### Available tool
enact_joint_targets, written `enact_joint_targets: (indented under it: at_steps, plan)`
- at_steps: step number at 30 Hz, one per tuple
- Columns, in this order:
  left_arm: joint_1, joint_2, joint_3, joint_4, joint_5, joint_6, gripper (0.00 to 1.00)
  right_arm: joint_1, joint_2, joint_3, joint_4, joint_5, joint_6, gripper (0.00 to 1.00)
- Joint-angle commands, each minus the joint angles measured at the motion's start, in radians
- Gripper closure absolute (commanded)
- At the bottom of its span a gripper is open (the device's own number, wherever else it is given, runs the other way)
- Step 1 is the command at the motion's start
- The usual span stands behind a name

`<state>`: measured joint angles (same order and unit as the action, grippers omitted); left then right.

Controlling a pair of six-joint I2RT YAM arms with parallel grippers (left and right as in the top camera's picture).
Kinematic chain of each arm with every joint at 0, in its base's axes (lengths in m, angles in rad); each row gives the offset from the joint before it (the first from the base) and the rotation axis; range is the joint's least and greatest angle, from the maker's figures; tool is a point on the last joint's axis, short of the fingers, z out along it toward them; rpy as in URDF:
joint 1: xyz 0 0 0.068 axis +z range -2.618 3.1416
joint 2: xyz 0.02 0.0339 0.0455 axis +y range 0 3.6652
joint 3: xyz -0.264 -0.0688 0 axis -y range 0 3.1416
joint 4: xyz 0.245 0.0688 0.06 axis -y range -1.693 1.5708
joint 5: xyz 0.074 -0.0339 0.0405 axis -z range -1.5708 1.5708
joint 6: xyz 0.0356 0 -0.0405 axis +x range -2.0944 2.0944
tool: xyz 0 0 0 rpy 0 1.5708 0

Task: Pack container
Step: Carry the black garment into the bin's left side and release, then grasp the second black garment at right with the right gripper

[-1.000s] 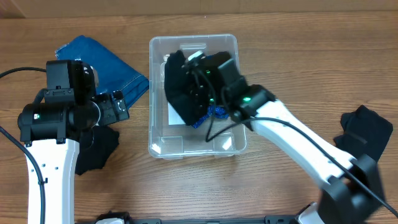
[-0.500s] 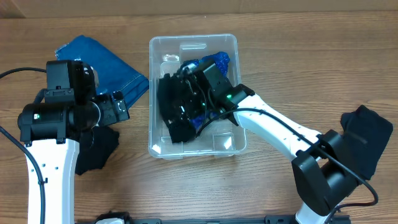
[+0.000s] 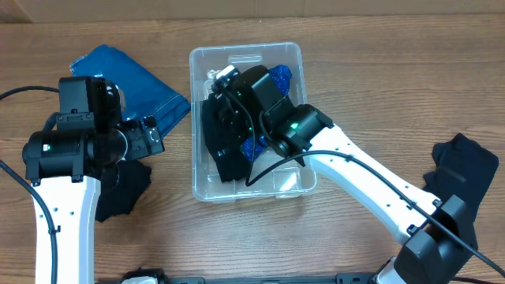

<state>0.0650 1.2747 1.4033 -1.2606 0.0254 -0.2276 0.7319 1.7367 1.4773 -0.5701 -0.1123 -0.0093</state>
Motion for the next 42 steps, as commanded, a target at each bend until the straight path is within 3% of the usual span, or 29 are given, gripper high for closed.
enact_joint_targets:
  at_steps: [1, 8, 13, 15, 17, 19, 21, 22, 24, 27, 28, 32, 36, 42]
  plan:
    - [-0.008, 0.001, 0.023, 0.001, -0.006, 0.022, 0.0, 0.0, 0.098, 0.009, 0.001, -0.066, -0.021, 0.92]
    - [-0.008, 0.001, 0.023, 0.0, -0.006, 0.022, 0.0, -0.001, 0.351, 0.009, 0.122, -0.161, -0.021, 0.95]
    - [-0.008, 0.001, 0.023, -0.015, -0.006, 0.022, 0.0, -0.035, 0.321, 0.05, 0.095, 0.037, 0.013, 0.85]
    - [-0.008, 0.001, 0.023, -0.018, -0.007, 0.023, 0.0, -0.043, 0.28, 0.087, 0.063, 0.043, 0.012, 0.74]
    - [-0.008, 0.001, 0.023, -0.019, -0.007, 0.022, 0.0, -0.043, 0.199, 0.124, 0.031, 0.079, 0.012, 0.55]
    - [-0.008, 0.0, 0.023, -0.018, -0.007, 0.022, 0.0, -0.048, 0.106, 0.136, 0.013, 0.14, 0.014, 0.48]
    - [-0.008, 0.0, 0.023, -0.018, -0.011, 0.023, 0.0, -0.079, -0.011, 0.136, -0.023, 0.206, 0.083, 0.32]
    - [-0.008, 0.0, 0.023, -0.018, -0.011, 0.023, 0.0, -0.12, -0.075, 0.136, -0.069, 0.217, 0.132, 0.21]
    - [-0.008, 0.0, 0.023, -0.018, -0.011, 0.023, 0.0, -0.228, -0.157, 0.136, -0.182, 0.217, 0.233, 0.12]
    - [-0.008, 0.0, 0.023, -0.014, -0.011, 0.023, 0.0, -0.495, -0.217, 0.136, -0.404, 0.217, 0.383, 0.1]
    - [-0.008, 0.0, 0.023, -0.011, -0.01, 0.023, 0.0, -0.605, -0.216, 0.134, -0.474, 0.217, 0.424, 0.04]
    - [-0.008, 0.001, 0.023, -0.01, -0.01, 0.023, 0.0, -1.032, -0.185, 0.09, -0.62, 0.216, 0.478, 0.0]
    - [-0.008, 0.001, 0.023, -0.01, -0.01, 0.022, 0.0, -1.276, -0.159, -0.01, -0.61, 0.217, 0.482, 0.0]
    - [-0.008, 0.001, 0.023, -0.01, -0.01, 0.023, 0.0, -1.57, -0.156, -0.312, -0.354, 0.215, 0.476, 0.0]
